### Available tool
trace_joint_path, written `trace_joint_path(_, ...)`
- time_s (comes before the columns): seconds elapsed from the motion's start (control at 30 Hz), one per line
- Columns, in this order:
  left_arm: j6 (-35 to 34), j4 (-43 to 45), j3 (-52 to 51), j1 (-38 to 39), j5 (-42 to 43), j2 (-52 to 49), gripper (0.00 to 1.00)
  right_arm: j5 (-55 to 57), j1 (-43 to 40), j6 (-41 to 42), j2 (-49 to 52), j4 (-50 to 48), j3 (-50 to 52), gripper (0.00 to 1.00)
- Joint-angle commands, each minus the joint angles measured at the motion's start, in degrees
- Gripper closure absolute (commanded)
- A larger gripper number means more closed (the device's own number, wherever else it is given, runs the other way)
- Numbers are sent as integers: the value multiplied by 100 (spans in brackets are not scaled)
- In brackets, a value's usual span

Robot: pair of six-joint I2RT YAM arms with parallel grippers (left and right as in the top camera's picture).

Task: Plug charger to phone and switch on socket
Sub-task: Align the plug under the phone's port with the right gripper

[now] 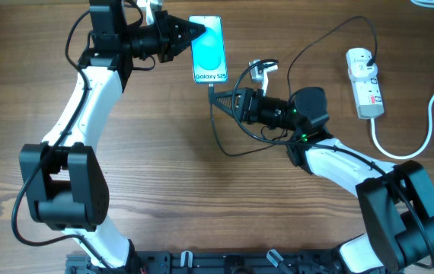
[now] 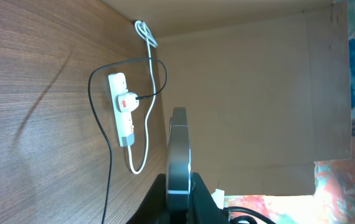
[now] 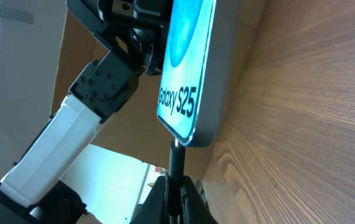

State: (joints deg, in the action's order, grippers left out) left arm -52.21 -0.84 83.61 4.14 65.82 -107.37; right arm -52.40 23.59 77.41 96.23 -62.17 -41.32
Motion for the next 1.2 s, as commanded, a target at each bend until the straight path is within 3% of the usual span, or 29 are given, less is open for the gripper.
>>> trace_joint_path(0.0,98,37,61,52,120,59,96,116,24,63,81,-192,-24,96)
trace_joint_path(1.17,186,22,61,52,186,59,96,-33,22,317,151,-118,-24,96)
